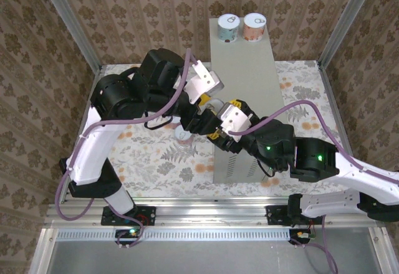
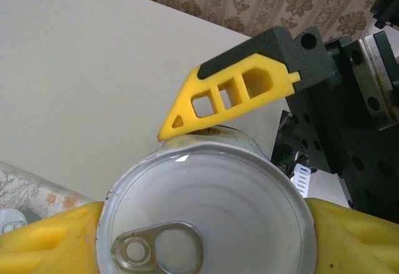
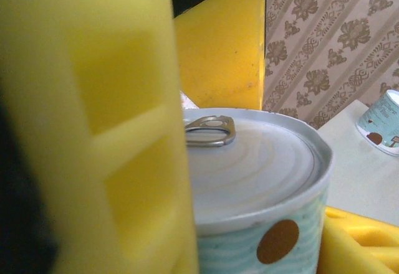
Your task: Place and organize the canned foods onto the counter
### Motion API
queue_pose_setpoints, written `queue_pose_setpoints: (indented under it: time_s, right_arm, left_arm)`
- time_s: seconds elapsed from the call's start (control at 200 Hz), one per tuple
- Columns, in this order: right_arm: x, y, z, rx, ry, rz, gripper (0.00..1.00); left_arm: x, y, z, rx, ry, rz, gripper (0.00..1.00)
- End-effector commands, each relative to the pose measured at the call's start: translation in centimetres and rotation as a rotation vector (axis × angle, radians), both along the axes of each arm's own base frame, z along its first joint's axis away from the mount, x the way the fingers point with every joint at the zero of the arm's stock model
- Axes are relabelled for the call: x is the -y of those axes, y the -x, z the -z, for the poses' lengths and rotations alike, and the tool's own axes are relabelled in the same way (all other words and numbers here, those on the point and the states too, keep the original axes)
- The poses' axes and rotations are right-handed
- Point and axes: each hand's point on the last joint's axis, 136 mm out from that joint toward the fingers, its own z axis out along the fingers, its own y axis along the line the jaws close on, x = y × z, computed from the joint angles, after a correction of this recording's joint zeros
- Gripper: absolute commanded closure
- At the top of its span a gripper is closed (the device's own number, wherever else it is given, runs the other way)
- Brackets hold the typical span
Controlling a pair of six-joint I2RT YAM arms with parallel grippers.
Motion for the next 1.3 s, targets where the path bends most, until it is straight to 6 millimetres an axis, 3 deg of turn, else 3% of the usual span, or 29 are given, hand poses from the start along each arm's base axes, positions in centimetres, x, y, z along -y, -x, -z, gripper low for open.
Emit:
queue_pose_setpoints:
  time_s: [0.0,0.14,0.335,0.745,1.295]
  right_arm:
    - [0.8,-0.2,-1.1,0.020,-0.060,0.020,0.29]
    - [2.0,-0.3,-0.9,0.000,-0.097,0.043,0.32]
    - [4.3,-0.7,-0.2,-0.026,-0.154,0.094,0.33]
    - [9.4,-1.6,2.3,-0.080,-0.265,0.214,0.31]
    - [10.7,-1.0,5.1,-0.175,-0.226,0.234,0.23]
  left_arm:
    - [0.3,0.6,-1.2,0.017,0.051,0.027,0.32]
    - [0.8,0.2,-1.3,0.022,0.059,0.025,0.24]
    - [0.8,-0.5,-1.7,0.037,0.074,-0.006,0.00]
    - [-2.9,-1.7,-2.9,0.063,0.150,-0.134,0.00]
    - [-4.2,-2.0,-2.4,0.050,0.212,-0.188,0.00]
